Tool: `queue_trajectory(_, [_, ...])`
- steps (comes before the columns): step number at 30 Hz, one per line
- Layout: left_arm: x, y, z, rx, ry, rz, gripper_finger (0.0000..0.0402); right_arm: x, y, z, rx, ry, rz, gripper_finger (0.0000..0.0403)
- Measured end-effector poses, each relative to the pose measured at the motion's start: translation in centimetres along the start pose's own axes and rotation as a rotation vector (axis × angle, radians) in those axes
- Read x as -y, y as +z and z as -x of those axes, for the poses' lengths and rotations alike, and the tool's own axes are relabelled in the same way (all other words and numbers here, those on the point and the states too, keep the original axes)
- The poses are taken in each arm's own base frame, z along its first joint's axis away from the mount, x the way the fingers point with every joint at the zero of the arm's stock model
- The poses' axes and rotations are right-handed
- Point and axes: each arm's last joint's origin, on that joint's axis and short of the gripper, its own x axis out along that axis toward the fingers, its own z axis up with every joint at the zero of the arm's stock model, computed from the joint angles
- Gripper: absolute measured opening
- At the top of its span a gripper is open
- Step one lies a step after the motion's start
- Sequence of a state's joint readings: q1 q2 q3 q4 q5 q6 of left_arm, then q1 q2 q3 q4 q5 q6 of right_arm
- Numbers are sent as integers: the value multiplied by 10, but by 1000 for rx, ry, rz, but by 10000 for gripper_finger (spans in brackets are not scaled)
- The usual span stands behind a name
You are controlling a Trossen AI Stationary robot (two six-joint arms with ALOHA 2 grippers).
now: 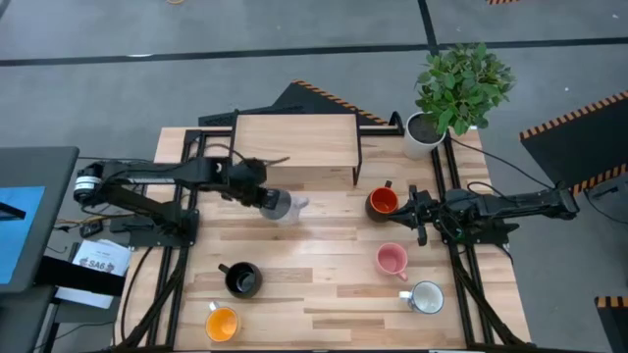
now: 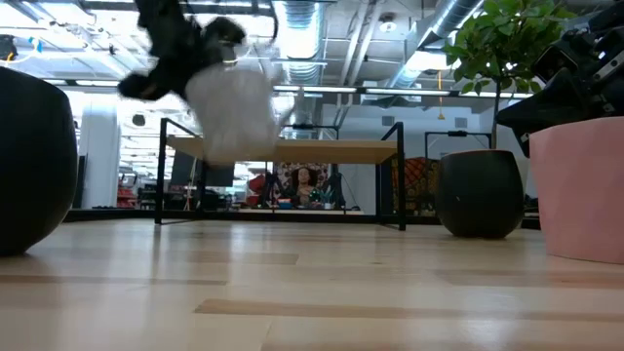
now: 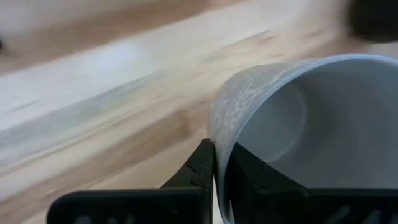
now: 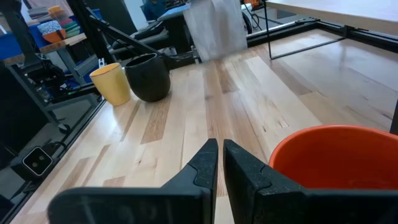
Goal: Place coffee mugs
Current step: Put the white cup on the shelf
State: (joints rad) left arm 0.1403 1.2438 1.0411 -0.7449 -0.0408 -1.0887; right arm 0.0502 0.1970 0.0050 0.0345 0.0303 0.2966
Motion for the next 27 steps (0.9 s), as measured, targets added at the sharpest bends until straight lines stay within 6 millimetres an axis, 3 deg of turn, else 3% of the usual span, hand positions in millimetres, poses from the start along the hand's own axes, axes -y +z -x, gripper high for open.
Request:
queue_trajectory(5, [36,45,65,172,-63,-117,3,0,0,0,0,0,0,54])
queue_trajectory(11, [36,124,114,362,105,-203,2,0,0,0,0,0,0,54])
queue_trajectory(17, [2,187,107,260,338,-202,2,0,0,0,0,0,0,54])
queue_trajectory(21, [-23,208,93,148,451,-197,2,0,0,0,0,0,0,54])
queue_trajectory(27, [-49,230,79,99,489,-174,2,0,0,0,0,0,0,54])
